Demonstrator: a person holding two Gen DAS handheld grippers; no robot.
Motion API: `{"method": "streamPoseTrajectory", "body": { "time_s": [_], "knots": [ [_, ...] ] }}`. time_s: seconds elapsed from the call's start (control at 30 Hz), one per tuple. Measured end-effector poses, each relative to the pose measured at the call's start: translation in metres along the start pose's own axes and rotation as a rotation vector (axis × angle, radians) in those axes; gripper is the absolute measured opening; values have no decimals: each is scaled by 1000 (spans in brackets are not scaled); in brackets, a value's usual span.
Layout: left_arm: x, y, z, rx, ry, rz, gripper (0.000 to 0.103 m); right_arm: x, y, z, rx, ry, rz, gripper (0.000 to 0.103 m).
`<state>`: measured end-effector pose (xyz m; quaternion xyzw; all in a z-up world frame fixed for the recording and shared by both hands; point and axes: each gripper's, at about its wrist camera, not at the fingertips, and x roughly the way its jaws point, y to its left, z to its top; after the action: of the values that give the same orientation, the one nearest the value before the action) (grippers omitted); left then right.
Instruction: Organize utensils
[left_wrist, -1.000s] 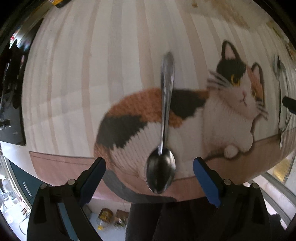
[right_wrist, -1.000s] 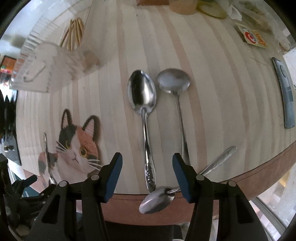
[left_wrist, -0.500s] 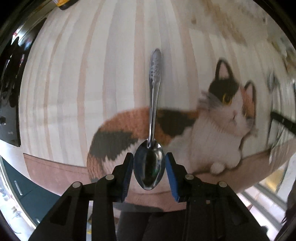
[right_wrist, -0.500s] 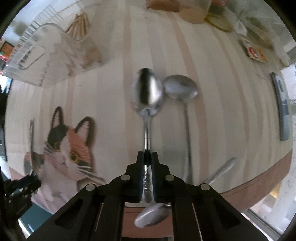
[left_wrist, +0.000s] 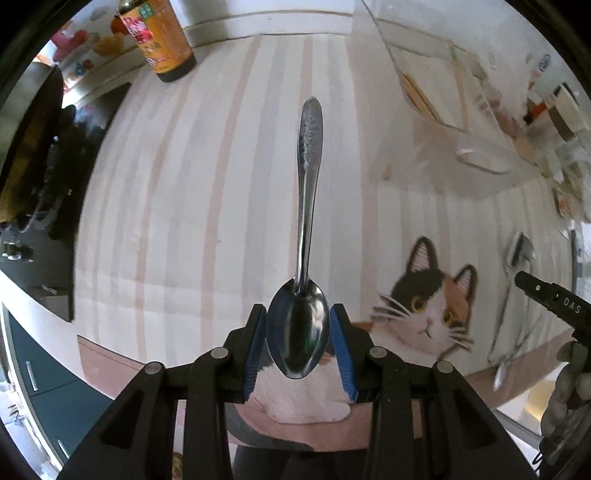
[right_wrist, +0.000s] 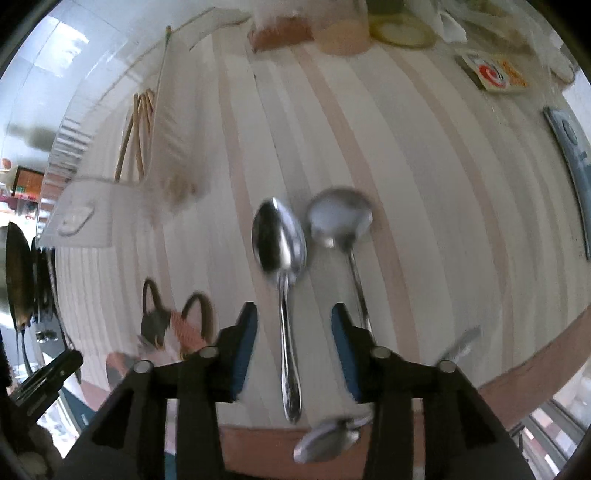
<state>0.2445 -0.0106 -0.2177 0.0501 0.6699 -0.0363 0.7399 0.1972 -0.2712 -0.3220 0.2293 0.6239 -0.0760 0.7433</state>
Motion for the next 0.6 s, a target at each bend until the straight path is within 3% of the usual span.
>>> {"method": "streamPoseTrajectory", "body": {
  "time_s": [0.13, 0.2, 0.27, 0.37, 0.6],
  "knots": [
    [5, -3, 7, -13, -21, 55, 32, 10, 18, 30, -68, -30, -83, 42],
    [13, 2, 4, -24, -23, 63, 32, 8, 30, 34, -111, -67, -185, 21],
    [16, 2, 16, -27, -23, 66, 32, 12, 38, 36, -124, -87, -211, 11],
    [22, 5, 13, -29, -27, 62, 32, 13, 42, 41, -117, -94, -208, 6],
    [3, 8, 4, -34, -62, 34, 32, -7, 28, 45, -43, -99, -108, 0]
  ]
}}
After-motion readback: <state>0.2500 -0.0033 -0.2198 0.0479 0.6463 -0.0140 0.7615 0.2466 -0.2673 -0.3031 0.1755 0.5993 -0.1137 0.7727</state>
